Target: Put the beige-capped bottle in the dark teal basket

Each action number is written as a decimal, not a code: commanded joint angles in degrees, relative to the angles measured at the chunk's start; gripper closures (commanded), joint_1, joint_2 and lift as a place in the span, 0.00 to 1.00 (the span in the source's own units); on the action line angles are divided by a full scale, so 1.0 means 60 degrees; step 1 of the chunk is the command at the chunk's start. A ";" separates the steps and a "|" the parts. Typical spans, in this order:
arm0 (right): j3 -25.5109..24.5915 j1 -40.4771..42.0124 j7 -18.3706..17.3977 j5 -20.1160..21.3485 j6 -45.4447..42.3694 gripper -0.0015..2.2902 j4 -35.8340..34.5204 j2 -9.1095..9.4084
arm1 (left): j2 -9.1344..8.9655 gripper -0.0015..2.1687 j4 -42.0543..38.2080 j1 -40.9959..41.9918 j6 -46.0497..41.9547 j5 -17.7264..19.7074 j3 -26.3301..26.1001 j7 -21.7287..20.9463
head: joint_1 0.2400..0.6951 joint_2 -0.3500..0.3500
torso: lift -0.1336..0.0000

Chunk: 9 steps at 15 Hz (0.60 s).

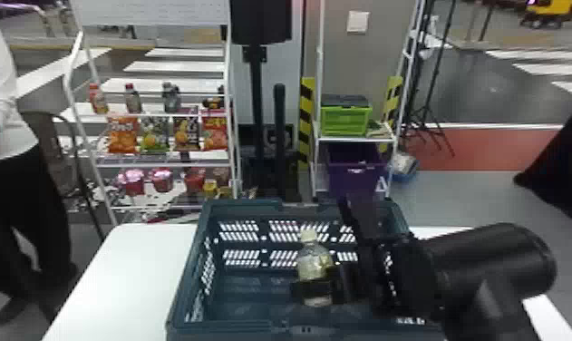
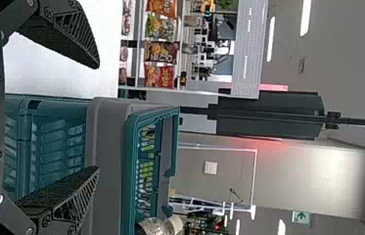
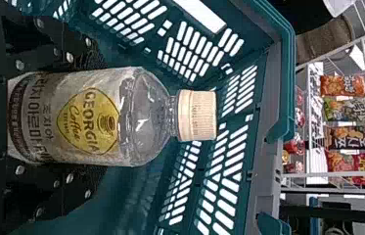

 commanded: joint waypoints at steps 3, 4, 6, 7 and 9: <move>0.0004 0.0070 -0.0164 -0.0055 -0.0012 0.03 -0.0087 0.0023 | 0.0001 0.07 -0.0031 0.0015 0.0000 0.0000 0.0000 0.0000 | 0.57 0.50 | 1.00; 0.0004 0.0085 -0.0164 -0.0084 -0.0071 0.03 -0.0145 0.0023 | 0.0001 0.07 -0.0045 0.0015 0.0000 0.0000 0.0000 0.0000 | 0.57 0.50 | 1.00; -0.0069 0.0173 -0.0164 -0.0099 -0.0100 0.03 -0.0218 0.0023 | 0.0001 0.07 -0.0060 0.0030 0.0000 0.0000 0.0000 0.0000 | 0.57 0.50 | 1.00; -0.0113 0.0231 -0.0178 -0.0099 -0.0100 0.03 -0.0350 0.0023 | 0.0001 0.07 -0.0075 0.0030 0.0000 0.0000 0.0000 0.0000 | 0.57 0.50 | 1.00; -0.0216 0.0451 -0.0164 -0.0157 -0.0451 0.03 -0.0760 0.0023 | 0.0001 0.07 -0.0089 0.0044 0.0000 0.0000 0.0000 0.0000 | 0.57 0.50 | 1.00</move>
